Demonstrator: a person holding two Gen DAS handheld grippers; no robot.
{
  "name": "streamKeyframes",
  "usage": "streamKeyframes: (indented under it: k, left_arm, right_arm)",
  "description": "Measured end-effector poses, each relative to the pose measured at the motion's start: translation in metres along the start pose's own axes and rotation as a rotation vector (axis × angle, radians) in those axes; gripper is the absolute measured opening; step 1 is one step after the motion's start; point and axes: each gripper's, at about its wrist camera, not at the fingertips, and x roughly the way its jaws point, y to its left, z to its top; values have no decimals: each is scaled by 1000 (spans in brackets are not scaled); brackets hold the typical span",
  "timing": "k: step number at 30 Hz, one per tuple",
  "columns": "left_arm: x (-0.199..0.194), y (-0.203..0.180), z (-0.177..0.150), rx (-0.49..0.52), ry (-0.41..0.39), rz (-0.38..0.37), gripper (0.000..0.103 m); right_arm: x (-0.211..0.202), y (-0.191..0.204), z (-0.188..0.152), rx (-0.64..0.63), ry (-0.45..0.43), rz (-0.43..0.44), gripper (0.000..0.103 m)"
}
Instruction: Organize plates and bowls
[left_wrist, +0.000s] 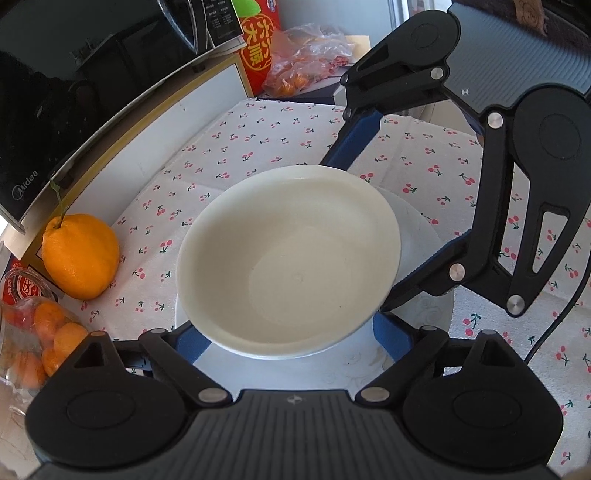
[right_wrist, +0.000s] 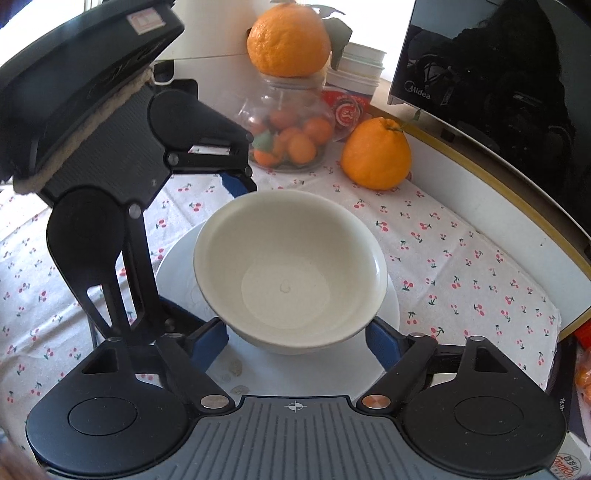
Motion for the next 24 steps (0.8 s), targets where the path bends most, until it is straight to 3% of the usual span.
streamKeyframes:
  k: [12, 20, 24]
  left_arm:
    - [-12, -6, -6, 25, 12, 15, 98]
    - [-55, -11, -19, 46, -39, 134, 103]
    - [-72, -14, -23, -21, -60, 199, 103]
  right_arm:
    - [-11, -1, -4, -4, 38, -47, 91]
    - [-50, 1, -8, 103, -47, -66, 91]
    - [-75, 3, -6, 187, -105, -91, 96]
